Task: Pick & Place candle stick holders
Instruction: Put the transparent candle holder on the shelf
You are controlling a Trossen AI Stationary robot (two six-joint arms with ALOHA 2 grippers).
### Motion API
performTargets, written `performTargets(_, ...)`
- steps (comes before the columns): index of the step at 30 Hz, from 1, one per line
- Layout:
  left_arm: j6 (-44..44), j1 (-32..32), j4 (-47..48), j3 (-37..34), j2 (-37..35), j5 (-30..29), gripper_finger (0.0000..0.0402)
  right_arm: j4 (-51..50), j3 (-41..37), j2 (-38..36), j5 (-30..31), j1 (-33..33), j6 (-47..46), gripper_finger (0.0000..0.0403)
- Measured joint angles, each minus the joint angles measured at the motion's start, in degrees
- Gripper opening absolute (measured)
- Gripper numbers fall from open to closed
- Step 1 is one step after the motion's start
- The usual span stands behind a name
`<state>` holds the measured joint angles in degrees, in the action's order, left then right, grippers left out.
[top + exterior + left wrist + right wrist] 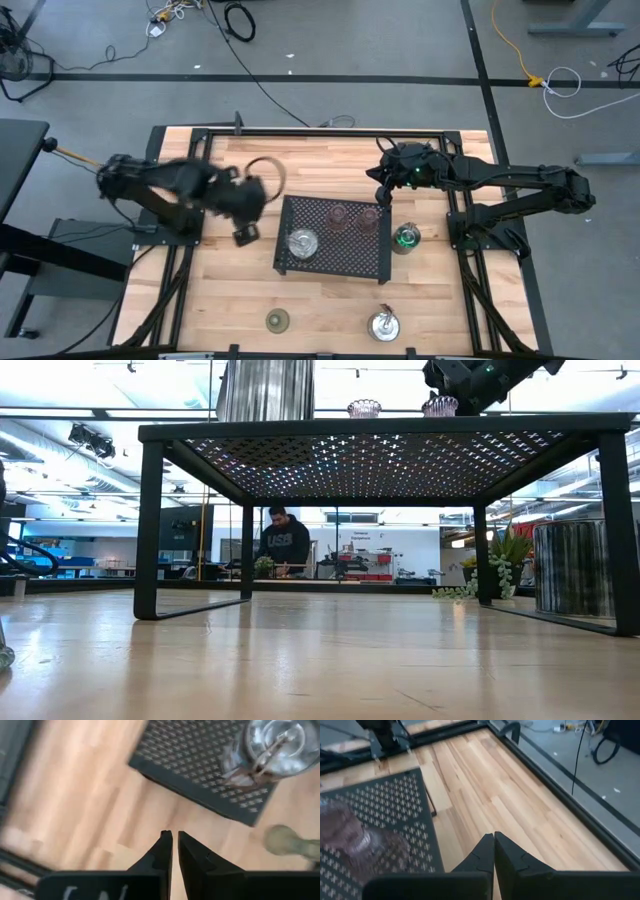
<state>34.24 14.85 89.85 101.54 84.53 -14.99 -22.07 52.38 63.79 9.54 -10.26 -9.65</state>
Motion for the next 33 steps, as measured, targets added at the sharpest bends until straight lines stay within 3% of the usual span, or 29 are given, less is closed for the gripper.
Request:
performTargets(2,2.0,5.8,-0.7,-2.8,-3.4,-4.7,0.0032,-1.0,0.0,0.0,-0.1,0.0,-0.5,0.0013)
performTargets(5,7.8,15.8,-4.0,-8.4,-8.4,-6.5,0.0032,-1.2,0.0,-0.1,-1.3,0.0,-1.1,0.0013)
performTargets(10,27.6,32.5,-4.9,-23.9,-15.5,-17.3,0.0032,1.1,0.0,-2.7,-2.0,0.0,-1.9,0.0013)
performTargets(13,32.5,41.4,-17.4,-36.4,-17.7,-23.3,0.0032,3.5,0.0,-5.2,-1.5,0.0,-2.1,0.0013)
performTargets(16,29.6,47.6,-34.3,-48.2,-17.5,-27.0,0.0032,4.7,0.0,-7.4,-1.5,0.0,-3.1,0.0013)
performTargets(22,26.6,52.7,-72.5,-65.6,-13.9,-36.4,0.0032,5.0,0.0,-9.9,-1.4,0.0,-7.0,0.0013)
performTargets(25,22.0,52.9,-87.7,-70.7,-10.0,-37.0,0.0032,4.3,0.0,-9.9,-1.5,0.0,-8.8,0.0013)
performTargets(33,16.3,52.9,-109.5,-71.6,4.2,-33.7,0.0032,3.9,0.0,-9.6,-1.4,0.0,-9.9,0.0013)
